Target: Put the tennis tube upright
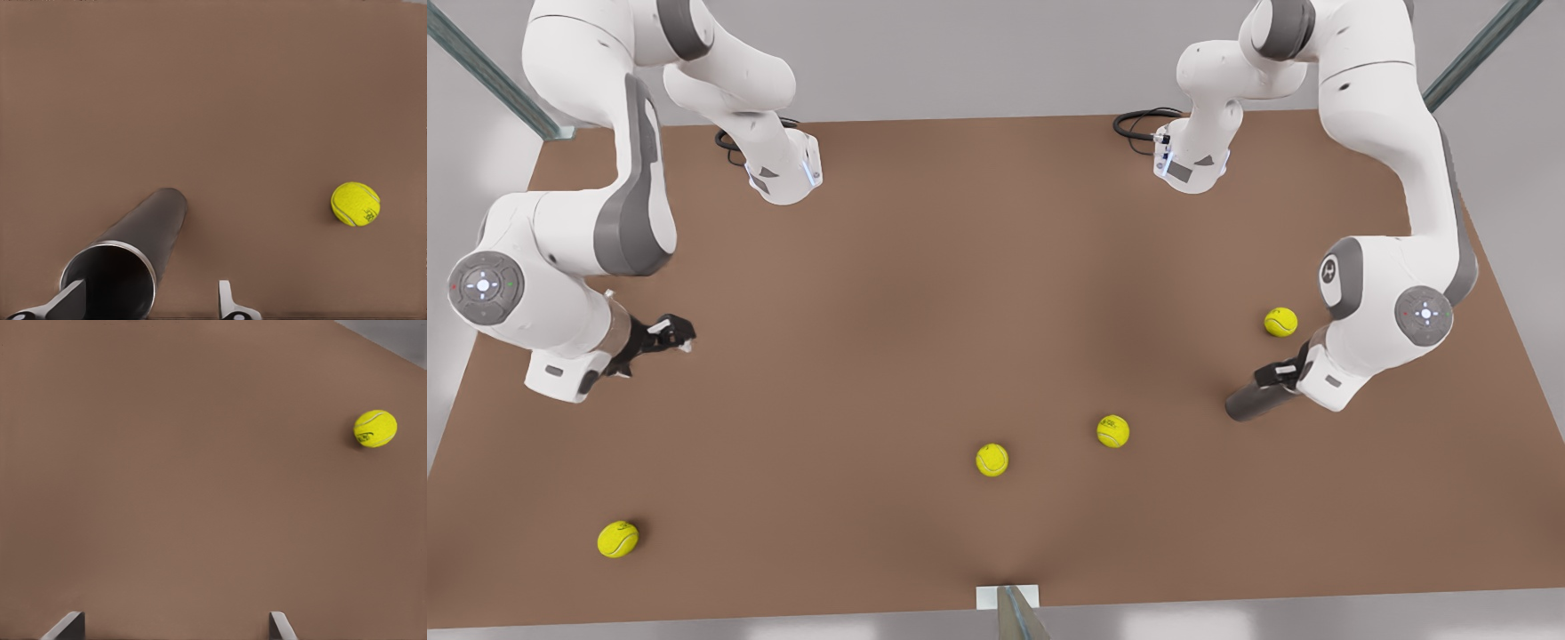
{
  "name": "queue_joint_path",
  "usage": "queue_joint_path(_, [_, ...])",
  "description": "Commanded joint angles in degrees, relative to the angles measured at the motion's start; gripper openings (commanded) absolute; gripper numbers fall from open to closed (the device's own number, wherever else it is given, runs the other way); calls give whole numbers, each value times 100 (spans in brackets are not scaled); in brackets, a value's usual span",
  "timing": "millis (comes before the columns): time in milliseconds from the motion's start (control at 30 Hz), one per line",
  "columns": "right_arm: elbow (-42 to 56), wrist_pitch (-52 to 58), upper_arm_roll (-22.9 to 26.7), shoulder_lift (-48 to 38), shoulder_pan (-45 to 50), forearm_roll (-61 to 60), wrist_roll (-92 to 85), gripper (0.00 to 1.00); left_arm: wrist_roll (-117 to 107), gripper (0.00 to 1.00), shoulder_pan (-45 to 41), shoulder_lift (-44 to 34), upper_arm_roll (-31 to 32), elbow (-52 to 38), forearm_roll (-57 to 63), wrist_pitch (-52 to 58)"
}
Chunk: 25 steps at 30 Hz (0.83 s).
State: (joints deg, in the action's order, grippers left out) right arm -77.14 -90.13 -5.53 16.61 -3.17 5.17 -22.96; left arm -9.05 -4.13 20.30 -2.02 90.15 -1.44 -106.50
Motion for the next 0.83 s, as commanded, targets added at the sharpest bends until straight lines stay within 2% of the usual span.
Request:
queue_joint_path(0, [6, -92, -1, -17, 10, -7, 28, 100, 0, 100, 0, 0, 0, -6, 3, 15])
queue_joint_path(67, [-3, -84, -1, -97, -43, -42, 256, 100, 0, 100, 0, 0, 0, -50, 12, 24])
queue_joint_path(133, [-3, -215, -54, -35, 89, -69, 1786, 100, 9, 100, 0, 0, 0, -94, 21, 103])
queue_joint_path(367, [23, -338, -45, 149, -60, -236, 1716, 100, 62, 100, 35, -88, 9, -1043, 21, 1456])
queue_joint_path(567, [23, -338, -45, 158, -25, -227, 1786, 100, 88, 100, 35, -483, 0, -1034, 21, 1535])
queue_joint_path(800, [23, -338, -45, 158, -43, -218, 1751, 100, 88, 100, 35, -483, 0, -1034, 21, 1536])
